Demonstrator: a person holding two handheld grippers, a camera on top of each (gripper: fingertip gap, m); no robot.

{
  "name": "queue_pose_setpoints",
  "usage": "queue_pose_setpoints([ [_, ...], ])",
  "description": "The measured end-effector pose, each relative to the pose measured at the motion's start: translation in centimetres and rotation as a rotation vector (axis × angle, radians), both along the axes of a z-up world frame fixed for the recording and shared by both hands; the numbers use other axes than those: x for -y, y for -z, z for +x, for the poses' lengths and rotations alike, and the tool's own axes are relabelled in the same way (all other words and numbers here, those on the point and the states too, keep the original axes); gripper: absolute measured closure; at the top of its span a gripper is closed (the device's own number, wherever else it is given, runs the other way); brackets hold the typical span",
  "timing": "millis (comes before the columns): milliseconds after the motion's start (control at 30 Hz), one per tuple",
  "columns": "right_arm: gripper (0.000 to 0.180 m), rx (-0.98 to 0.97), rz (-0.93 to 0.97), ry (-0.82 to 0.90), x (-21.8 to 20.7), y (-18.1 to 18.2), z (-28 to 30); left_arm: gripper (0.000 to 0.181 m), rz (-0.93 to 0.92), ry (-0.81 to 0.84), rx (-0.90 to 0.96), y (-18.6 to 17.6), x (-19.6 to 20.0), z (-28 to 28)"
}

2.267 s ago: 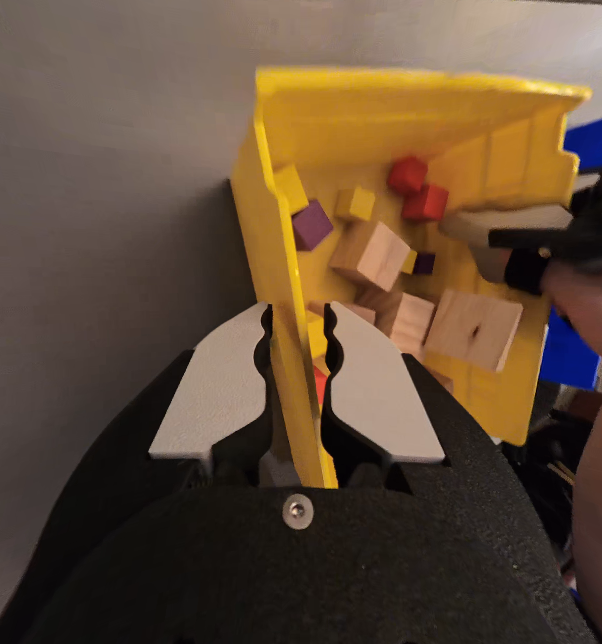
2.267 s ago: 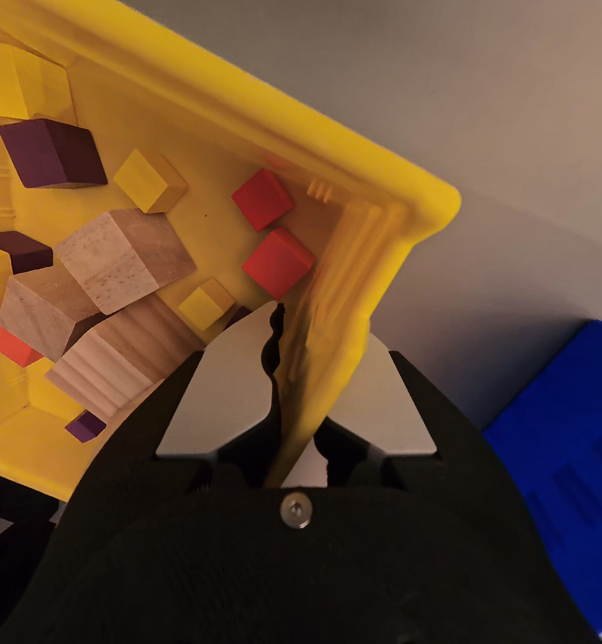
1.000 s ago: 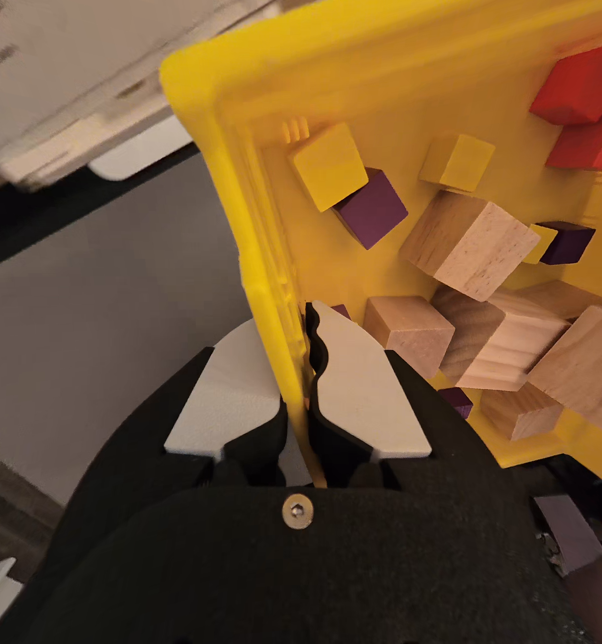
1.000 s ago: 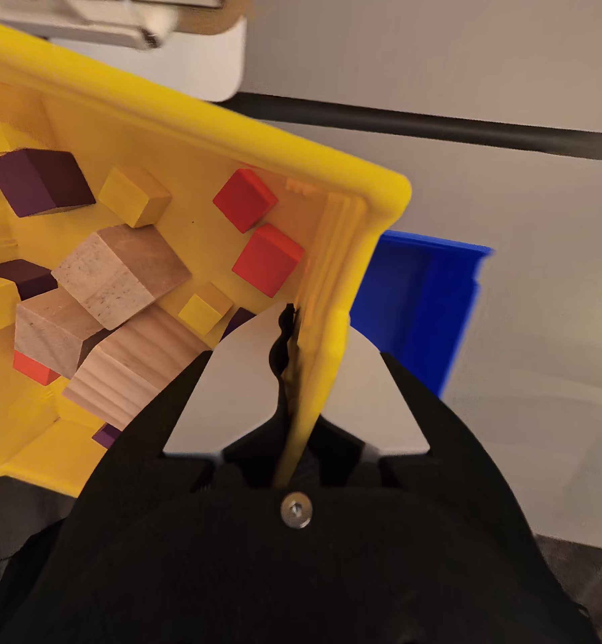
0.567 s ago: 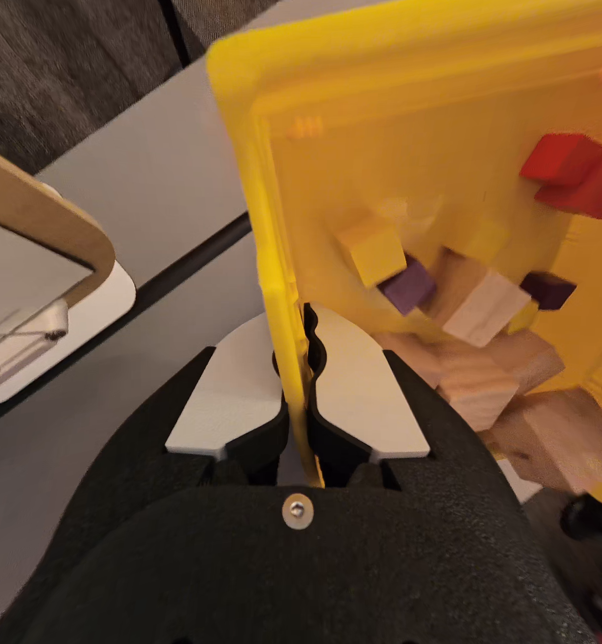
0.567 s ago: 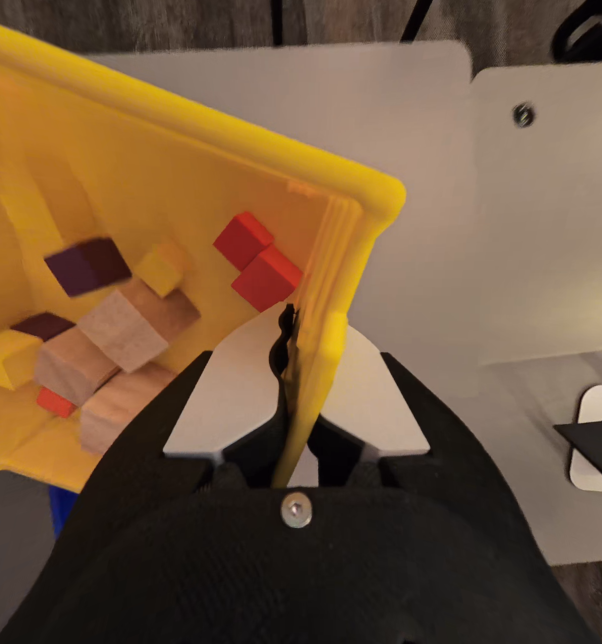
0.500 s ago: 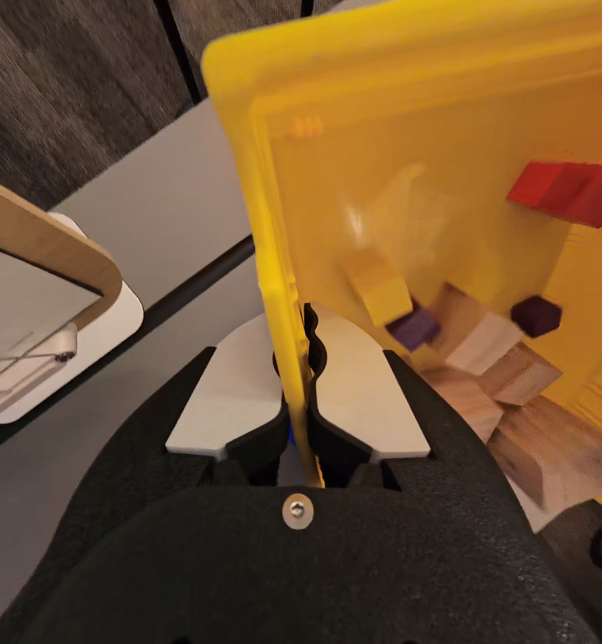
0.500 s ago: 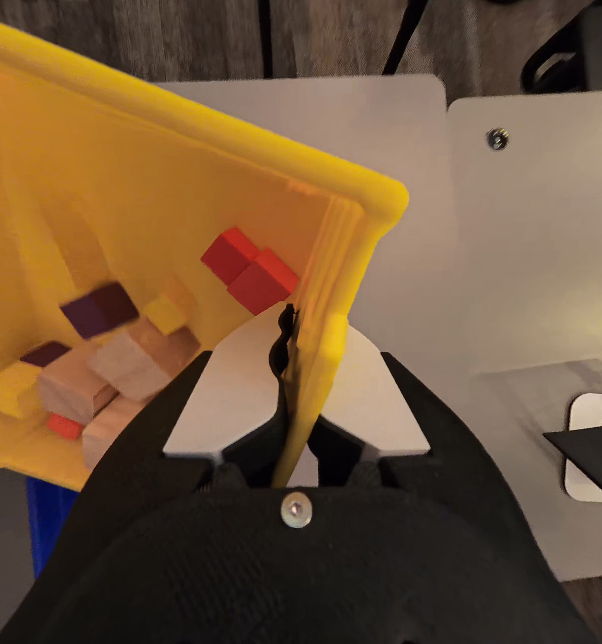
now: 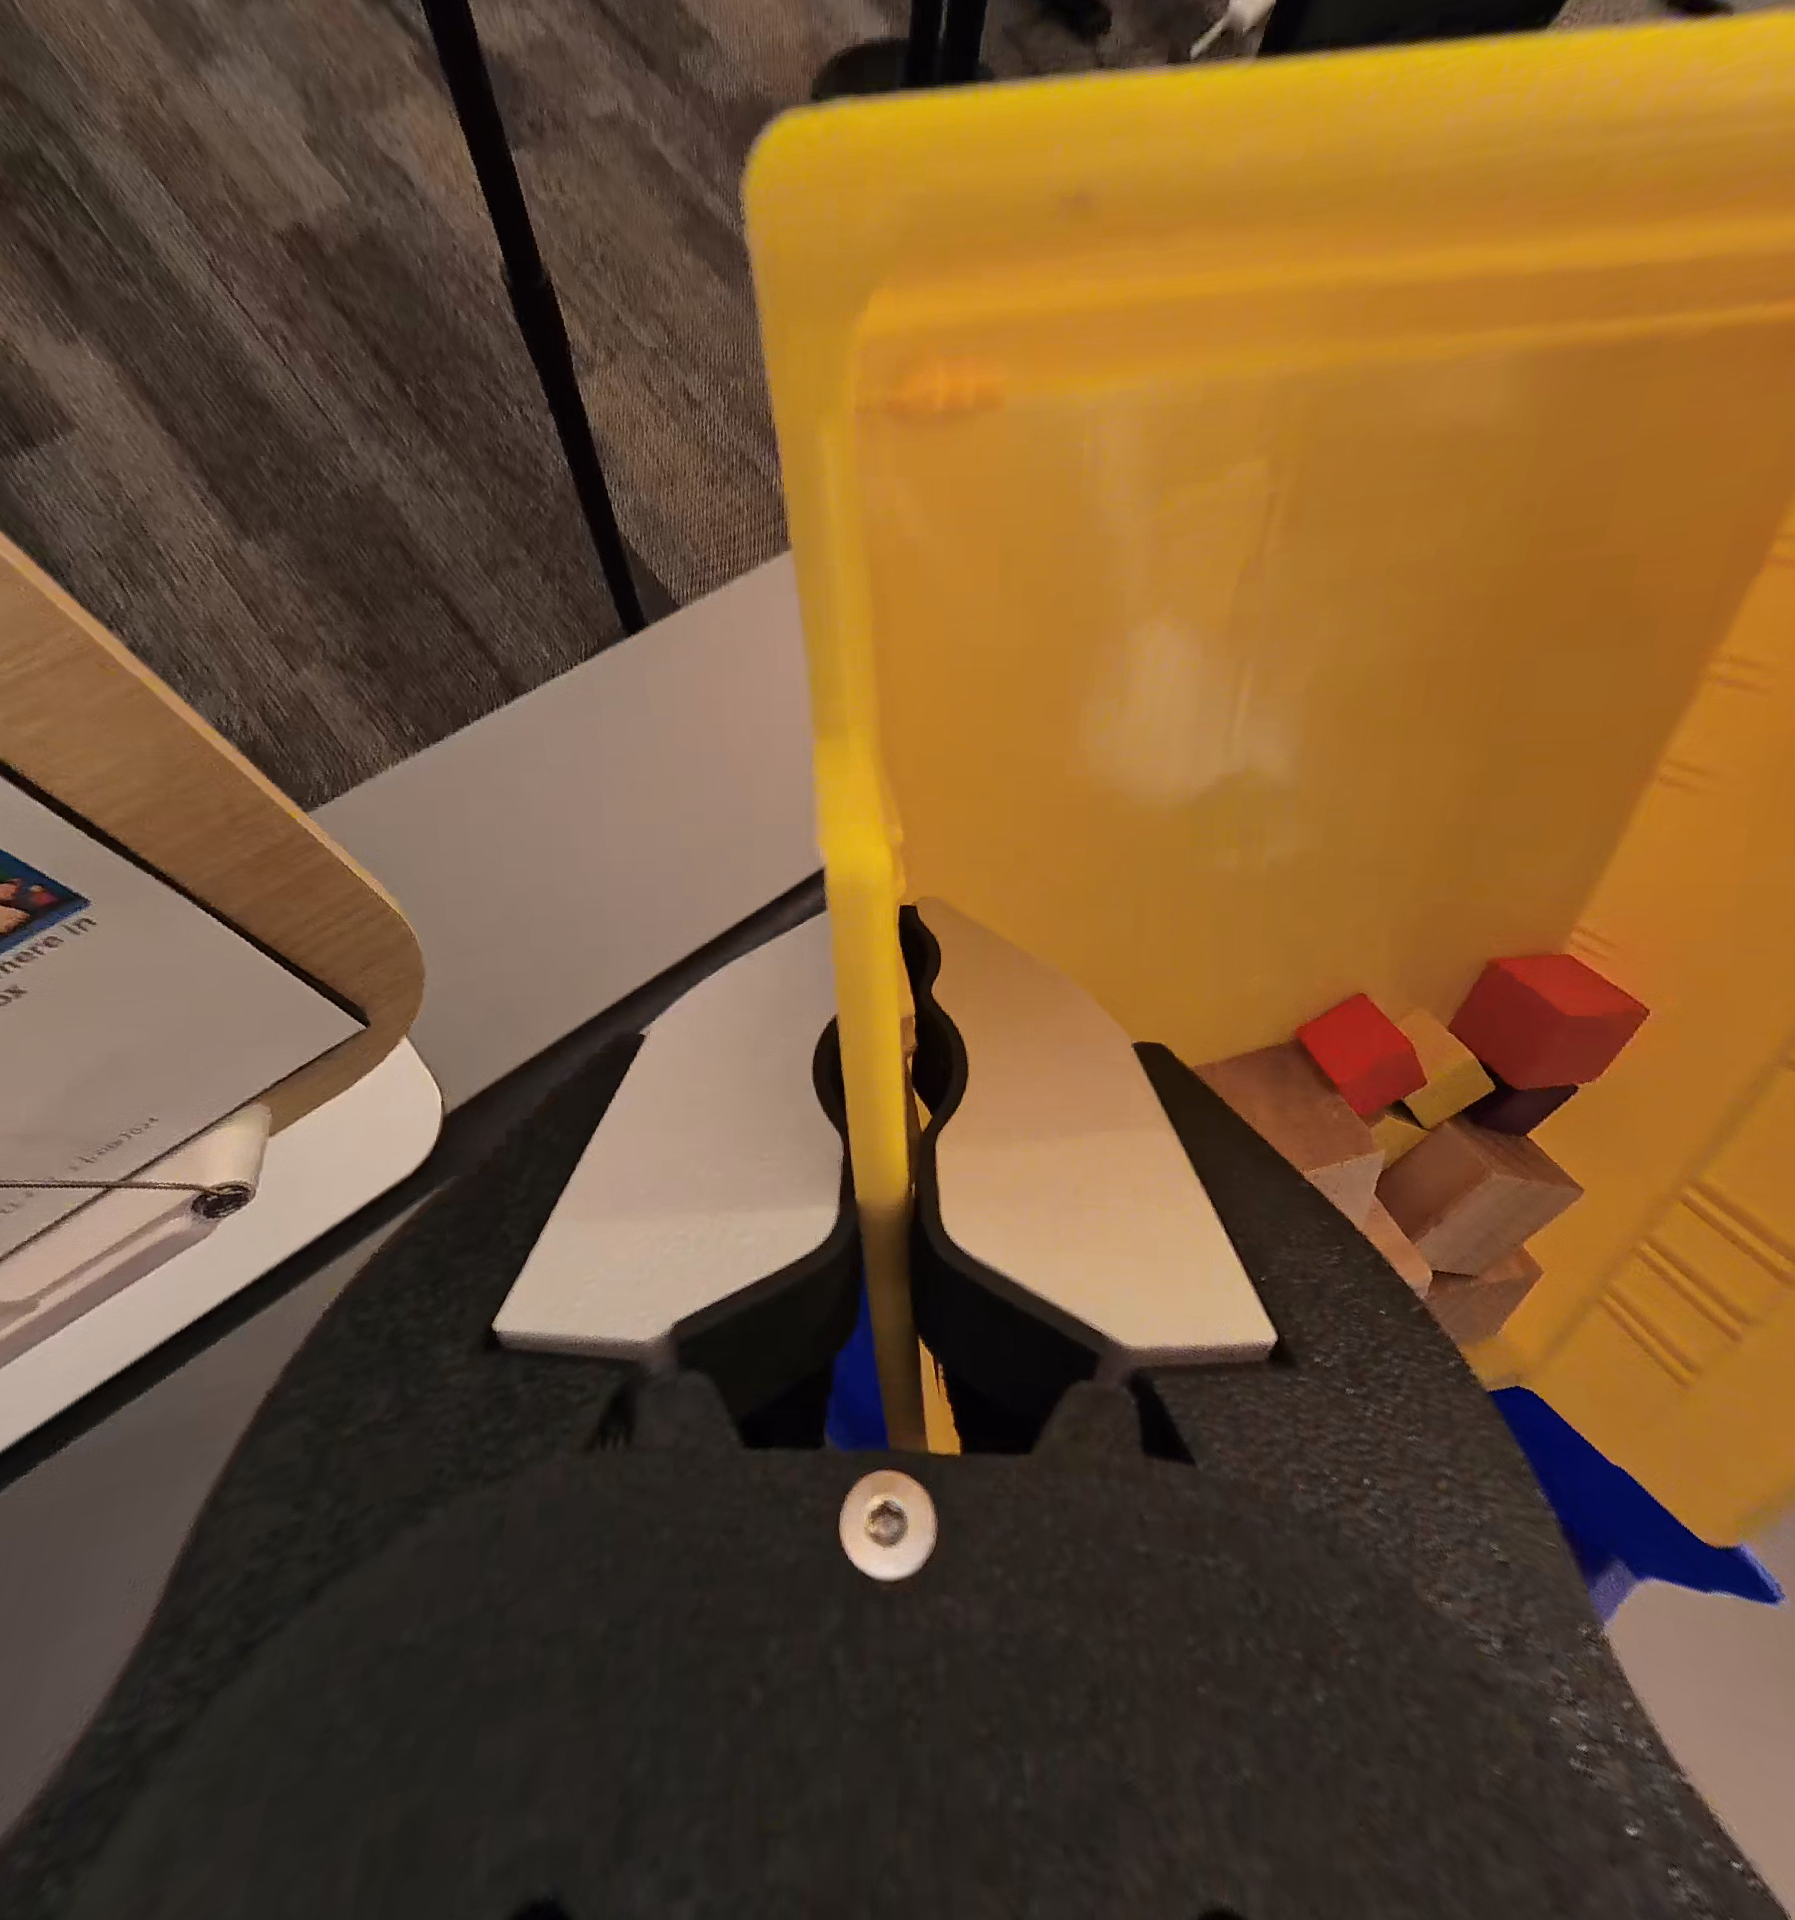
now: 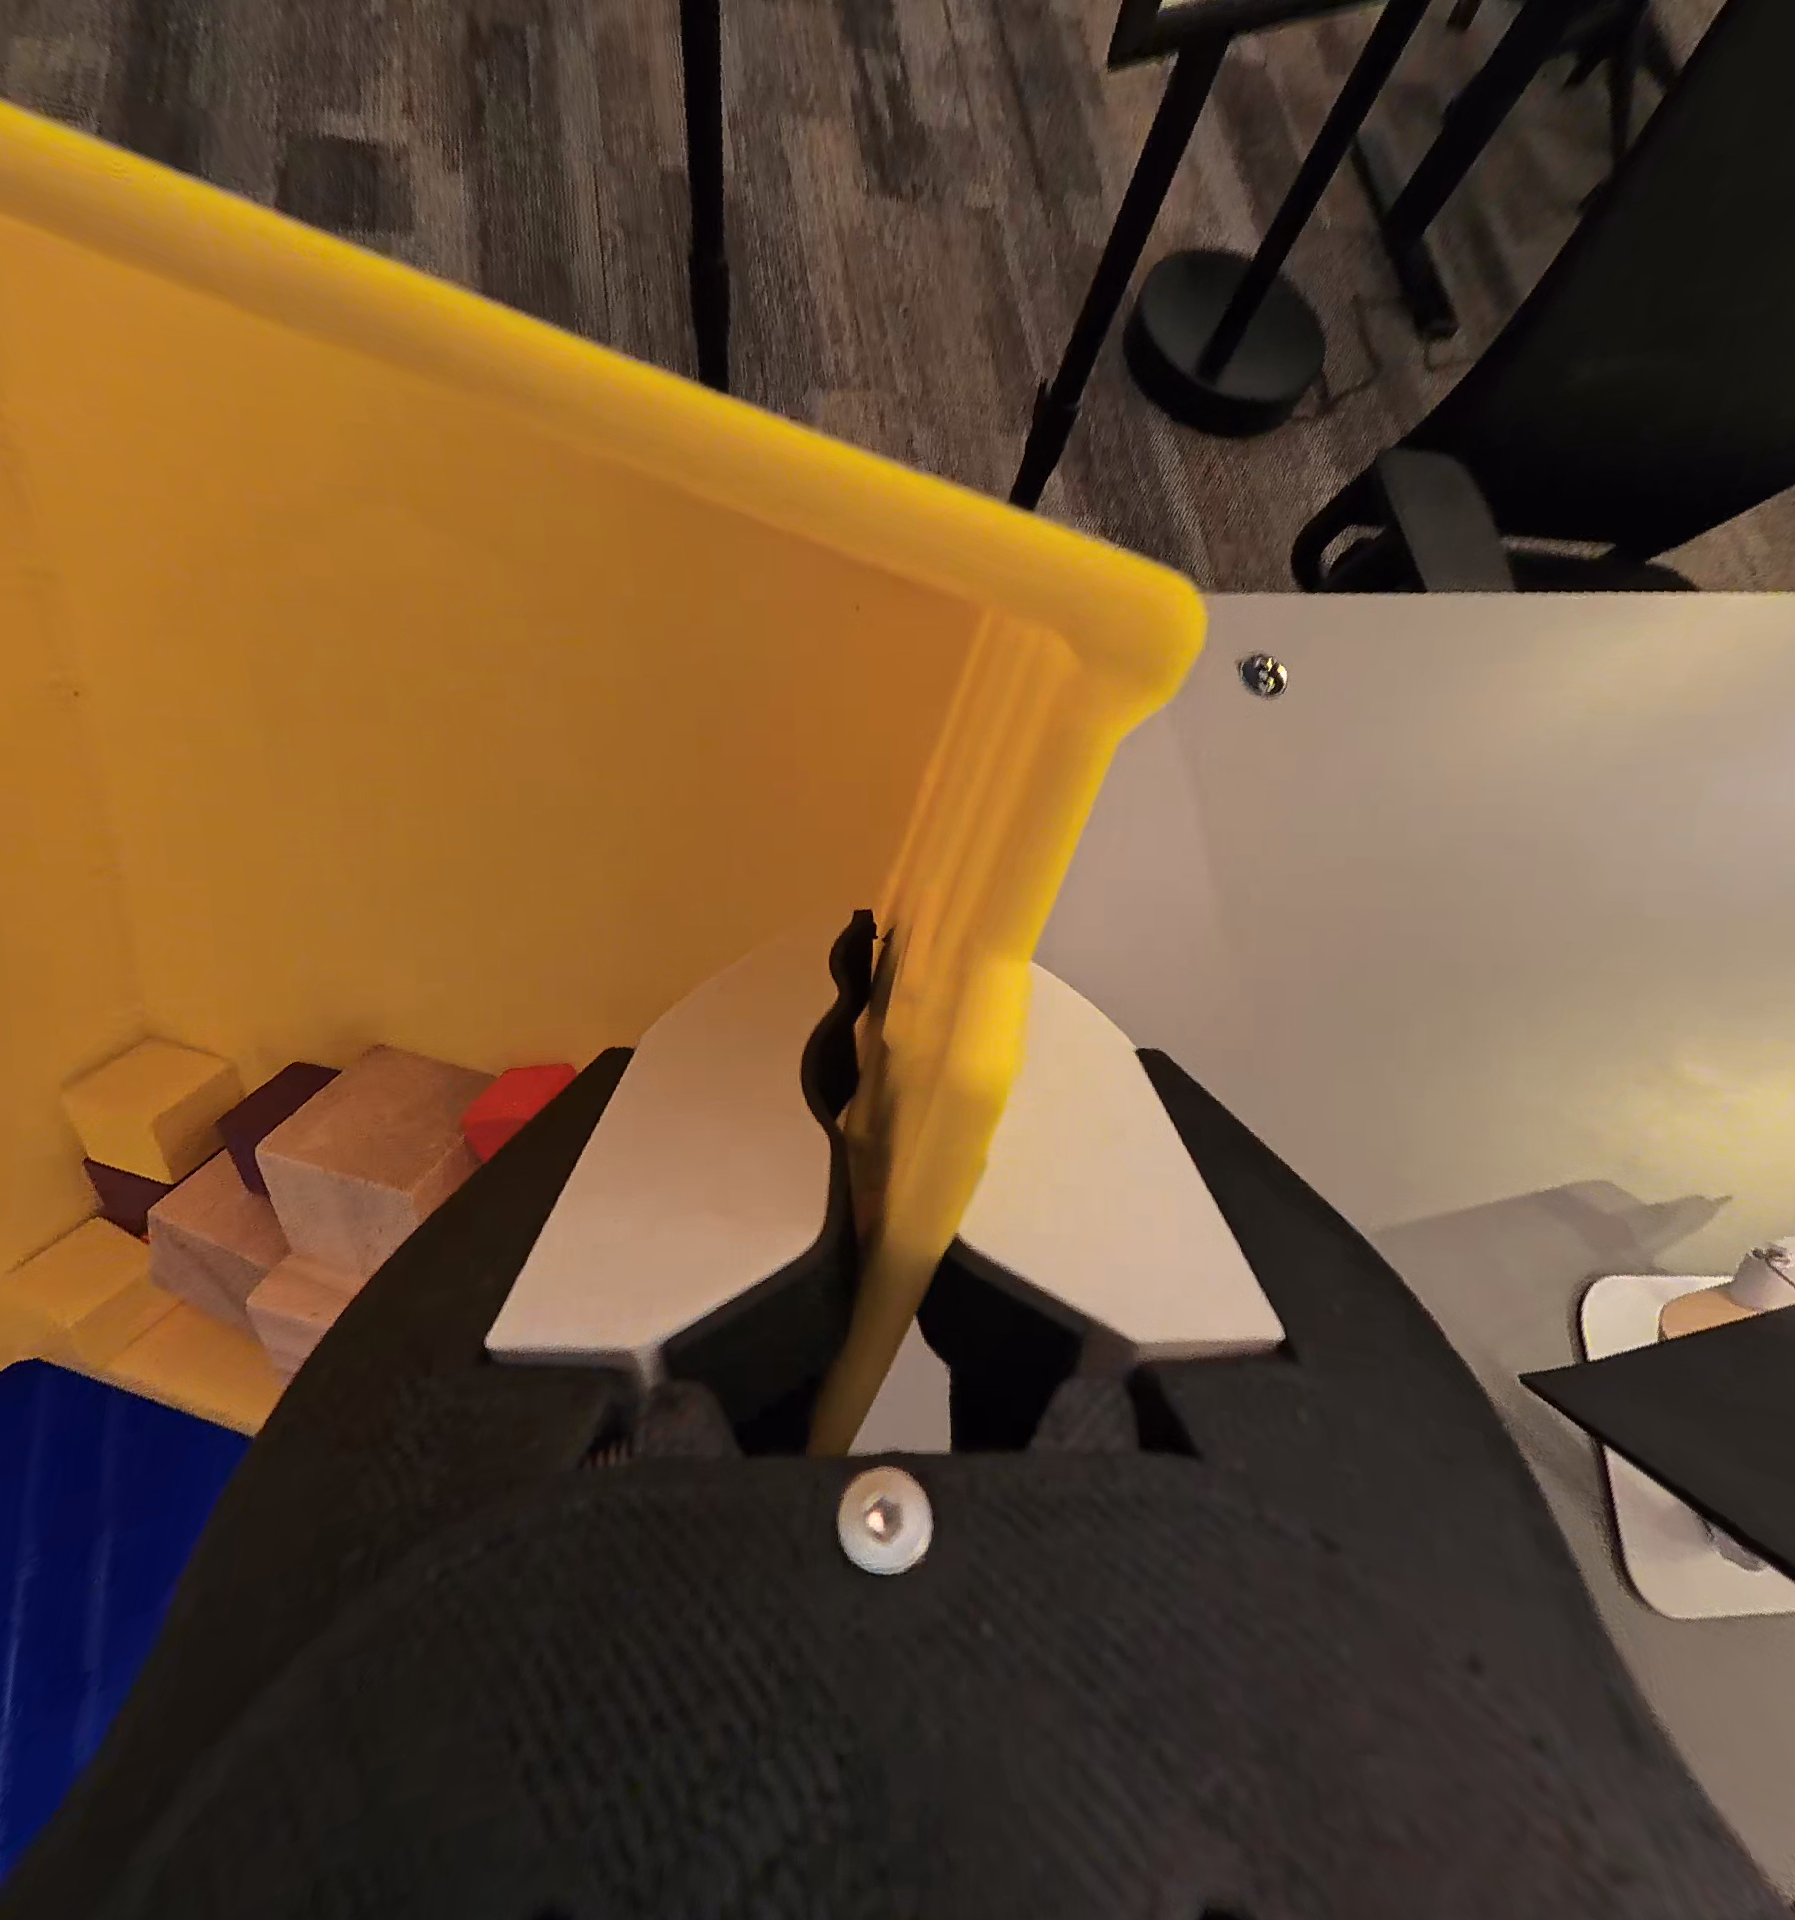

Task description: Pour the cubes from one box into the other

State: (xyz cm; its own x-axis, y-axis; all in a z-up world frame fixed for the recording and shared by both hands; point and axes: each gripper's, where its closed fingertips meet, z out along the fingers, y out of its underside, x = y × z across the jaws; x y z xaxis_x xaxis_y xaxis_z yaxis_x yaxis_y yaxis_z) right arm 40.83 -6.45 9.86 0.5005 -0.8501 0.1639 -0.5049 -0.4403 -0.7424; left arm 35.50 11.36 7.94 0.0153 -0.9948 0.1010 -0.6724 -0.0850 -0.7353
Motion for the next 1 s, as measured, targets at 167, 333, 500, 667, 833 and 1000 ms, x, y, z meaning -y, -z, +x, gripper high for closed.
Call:
queue_pose_setpoints([
  [167, 0.175, 0.127, 0.03, -0.001, -0.2, -1.7, -0.8, 0.178, 0.009, 0.006, 0.118, -1.5, -0.2, -0.4],
  [333, 0.175, 0.314, 0.073, 0.004, 0.0, -4.0, -2.4, 0.178, 0.03, 0.006, 0.296, -3.6, -0.1, -1.5],
  [500, 0.177, 0.483, 0.096, 0.025, 0.6, -5.8, -4.5, 0.178, 0.05, 0.012, 0.449, -4.9, 0.4, -3.1],
  [667, 0.177, 0.597, 0.109, 0.062, 1.3, -7.2, -6.6, 0.178, 0.012, 0.018, 0.575, -6.2, 1.0, -4.3],
  [833, 0.176, 0.733, 0.111, 0.089, 1.9, -8.3, -8.9, 0.178, -0.045, 0.03, 0.697, -6.6, 1.5, -5.4],
  [1000, 0.176, 0.786, 0.109, 0.104, 2.1, -7.9, -10.3, 0.178, -0.058, 0.046, 0.752, -6.2, 1.7, -6.3],
])
